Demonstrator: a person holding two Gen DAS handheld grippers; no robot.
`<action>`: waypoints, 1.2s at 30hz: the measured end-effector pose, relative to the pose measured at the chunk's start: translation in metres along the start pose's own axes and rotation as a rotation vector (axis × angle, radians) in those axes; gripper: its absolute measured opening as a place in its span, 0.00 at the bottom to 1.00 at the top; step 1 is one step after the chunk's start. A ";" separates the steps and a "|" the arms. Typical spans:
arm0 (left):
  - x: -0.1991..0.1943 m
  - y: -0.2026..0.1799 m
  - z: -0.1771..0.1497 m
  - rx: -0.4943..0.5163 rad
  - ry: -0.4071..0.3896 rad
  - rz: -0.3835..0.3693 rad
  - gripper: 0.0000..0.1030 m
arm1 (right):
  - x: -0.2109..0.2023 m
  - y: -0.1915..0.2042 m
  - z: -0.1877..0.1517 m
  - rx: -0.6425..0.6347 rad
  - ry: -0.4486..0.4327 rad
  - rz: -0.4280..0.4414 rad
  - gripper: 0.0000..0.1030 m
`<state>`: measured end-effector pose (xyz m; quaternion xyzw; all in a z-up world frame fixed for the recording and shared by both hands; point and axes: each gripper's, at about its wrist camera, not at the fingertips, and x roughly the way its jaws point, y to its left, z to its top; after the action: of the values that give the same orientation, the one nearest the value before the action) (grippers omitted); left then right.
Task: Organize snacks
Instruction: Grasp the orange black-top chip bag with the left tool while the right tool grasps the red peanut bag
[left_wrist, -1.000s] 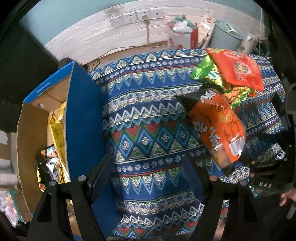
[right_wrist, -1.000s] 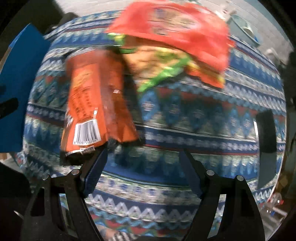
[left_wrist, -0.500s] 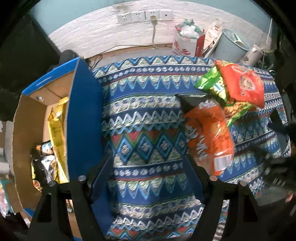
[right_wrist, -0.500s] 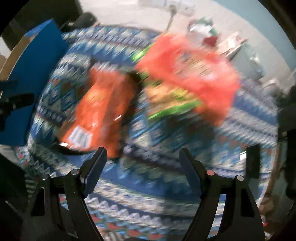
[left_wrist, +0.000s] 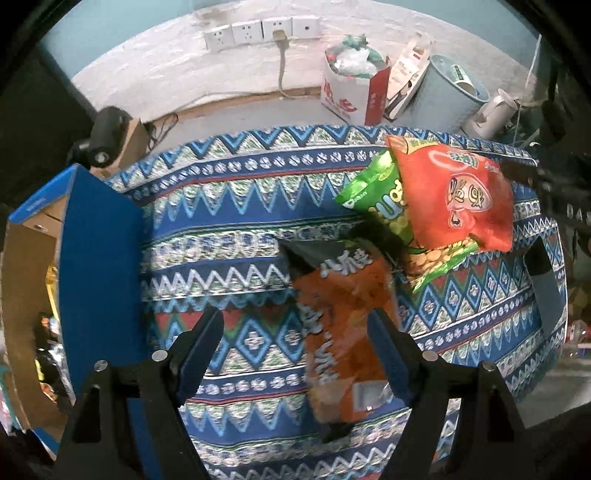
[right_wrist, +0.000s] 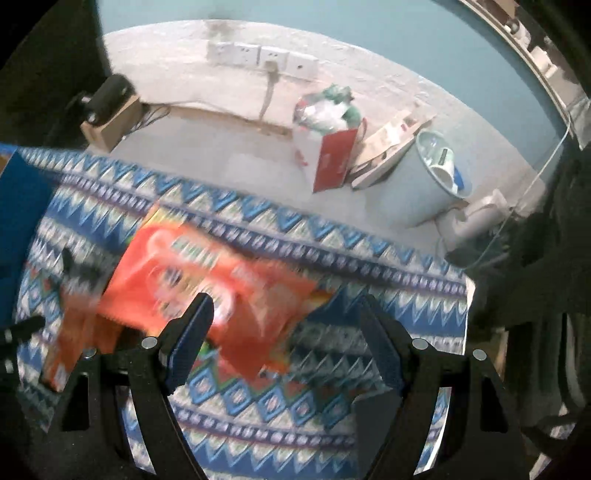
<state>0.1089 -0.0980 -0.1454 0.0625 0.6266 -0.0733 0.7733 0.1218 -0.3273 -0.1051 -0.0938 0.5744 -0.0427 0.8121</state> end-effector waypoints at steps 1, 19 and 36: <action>0.005 -0.002 0.002 -0.010 0.016 -0.003 0.79 | 0.005 -0.004 0.004 0.003 -0.004 -0.002 0.77; 0.038 -0.027 0.005 0.027 0.050 0.027 0.86 | 0.038 -0.012 -0.023 -0.013 0.106 0.068 0.77; 0.073 -0.009 -0.007 -0.010 0.100 -0.046 0.89 | 0.061 0.034 -0.078 -0.051 0.207 0.247 0.77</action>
<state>0.1157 -0.1083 -0.2184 0.0476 0.6661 -0.0848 0.7395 0.0678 -0.3130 -0.1931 -0.0384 0.6630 0.0625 0.7451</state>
